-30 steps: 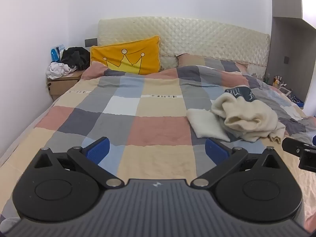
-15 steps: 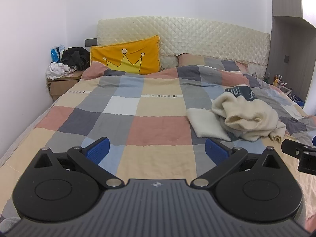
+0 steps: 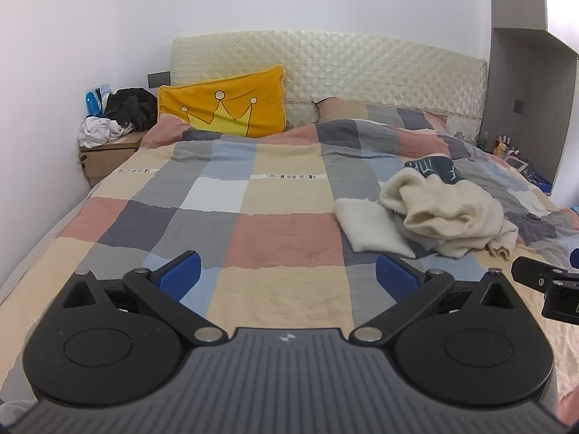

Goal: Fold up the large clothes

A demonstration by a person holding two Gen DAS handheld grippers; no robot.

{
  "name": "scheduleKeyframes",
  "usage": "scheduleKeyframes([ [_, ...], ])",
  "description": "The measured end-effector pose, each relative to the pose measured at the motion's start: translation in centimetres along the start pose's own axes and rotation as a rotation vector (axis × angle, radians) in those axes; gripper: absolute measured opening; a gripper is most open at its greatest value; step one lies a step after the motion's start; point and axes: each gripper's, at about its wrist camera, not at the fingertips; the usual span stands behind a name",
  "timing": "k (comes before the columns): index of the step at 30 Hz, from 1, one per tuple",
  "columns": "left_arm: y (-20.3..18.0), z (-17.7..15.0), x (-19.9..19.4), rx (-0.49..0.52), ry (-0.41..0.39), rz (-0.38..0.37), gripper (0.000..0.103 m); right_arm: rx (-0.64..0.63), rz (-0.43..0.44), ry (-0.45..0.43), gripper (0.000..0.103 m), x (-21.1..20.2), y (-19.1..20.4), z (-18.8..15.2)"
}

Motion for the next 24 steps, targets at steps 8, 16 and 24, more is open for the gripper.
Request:
scheduleKeyframes([
  [8, 0.25, 0.19, -0.17, 0.004, -0.008, -0.005, 0.103, -0.003, -0.005, -0.001, 0.103, 0.04, -0.01, -0.06],
  [16, -0.02, 0.17, 0.07, 0.013, -0.007, -0.007, 0.103, -0.005, 0.005, 0.005, 0.103, 0.17, 0.11, -0.3],
  [24, -0.24, 0.1, 0.24, 0.012, -0.012, -0.006, 0.103, -0.01, 0.003, 0.007, 0.103, 0.24, 0.38, -0.42],
])
Point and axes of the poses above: each gripper's, at about its wrist camera, not at the fingertips, and x roughly the way its jaws point, y to its left, z to its top, and after that the axes turned 6 degrees about -x, right-handed
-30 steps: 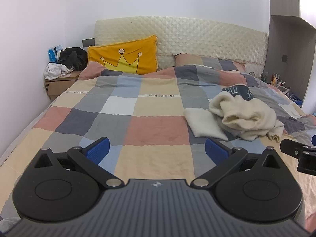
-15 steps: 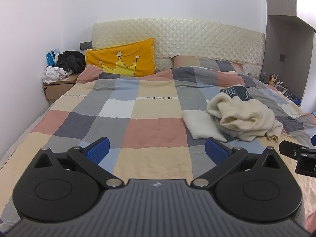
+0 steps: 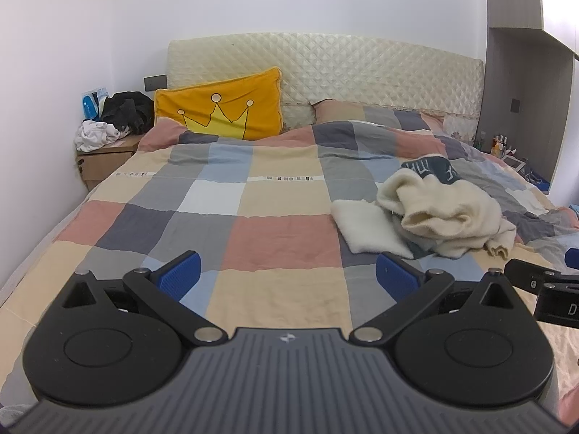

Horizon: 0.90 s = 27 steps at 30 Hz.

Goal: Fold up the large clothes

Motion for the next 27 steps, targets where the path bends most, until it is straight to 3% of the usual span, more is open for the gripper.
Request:
scheduleKeyframes([
  [27, -0.6, -1.2, 3.0, 0.002, 0.037, -0.024, 0.103, 0.029, -0.014, 0.021, 0.103, 1.0, -0.7, -0.1],
])
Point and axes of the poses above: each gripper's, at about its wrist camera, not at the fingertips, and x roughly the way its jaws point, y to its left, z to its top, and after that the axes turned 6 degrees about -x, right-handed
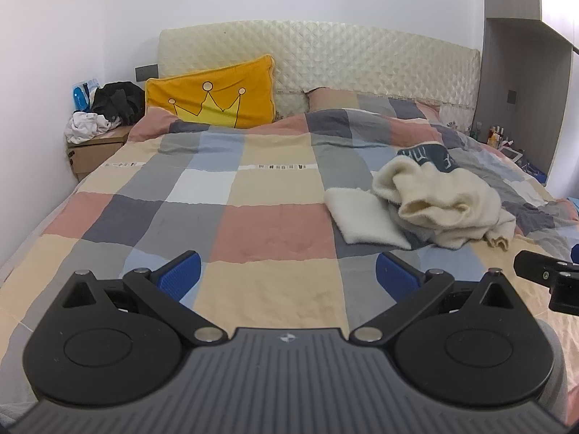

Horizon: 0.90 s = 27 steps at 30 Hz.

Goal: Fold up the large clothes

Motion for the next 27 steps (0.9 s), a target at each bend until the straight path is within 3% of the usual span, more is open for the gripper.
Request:
scheduleKeyframes([
  [14, -2.6, 1.2, 5.6, 0.043, 0.013, -0.092, 0.103, 0.066, -0.035, 0.024, 0.103, 2.8, -2.6, 0.2],
  [27, -8.9, 3.8, 13.9, 0.108, 0.04, -0.179, 0.103, 0.171, -0.07, 0.058, 0.103, 7.0, -6.8, 0.2],
])
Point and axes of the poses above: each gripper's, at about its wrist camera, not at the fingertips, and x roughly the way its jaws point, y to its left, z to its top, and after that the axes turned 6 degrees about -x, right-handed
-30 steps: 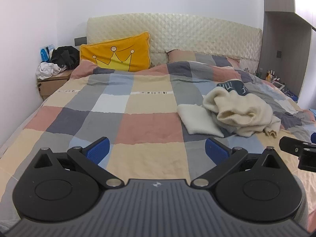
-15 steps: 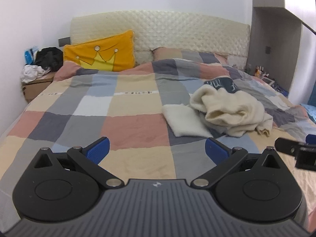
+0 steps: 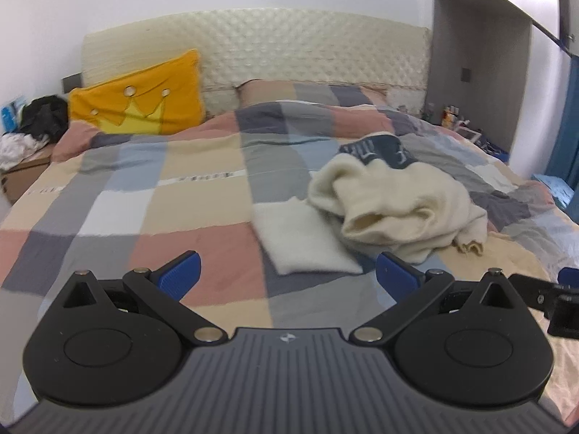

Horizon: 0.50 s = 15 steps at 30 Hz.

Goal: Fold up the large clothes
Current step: 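Move both tools toward the crumpled cream sweater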

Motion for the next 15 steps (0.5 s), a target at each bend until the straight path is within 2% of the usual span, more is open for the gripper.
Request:
scheduleKeyframes([
  [4, -0.7, 0.7, 3.2, -0.045, 0.037, -0.057, 0.103, 0.029, -0.012, 0.007, 0.103, 1.6, -1.0, 0.5],
  [9, -1.6, 1.1, 7.2, -0.039, 0.055, -0.021, 0.103, 0.044, -0.016, 0.025, 0.103, 4.0, -2.1, 1.1],
  [15, -1.9, 1.4, 12.4, -0.037, 0.085, -0.045, 0.103, 0.059, -0.013, 0.025, 0.103, 7.4, -3.0, 1.9],
])
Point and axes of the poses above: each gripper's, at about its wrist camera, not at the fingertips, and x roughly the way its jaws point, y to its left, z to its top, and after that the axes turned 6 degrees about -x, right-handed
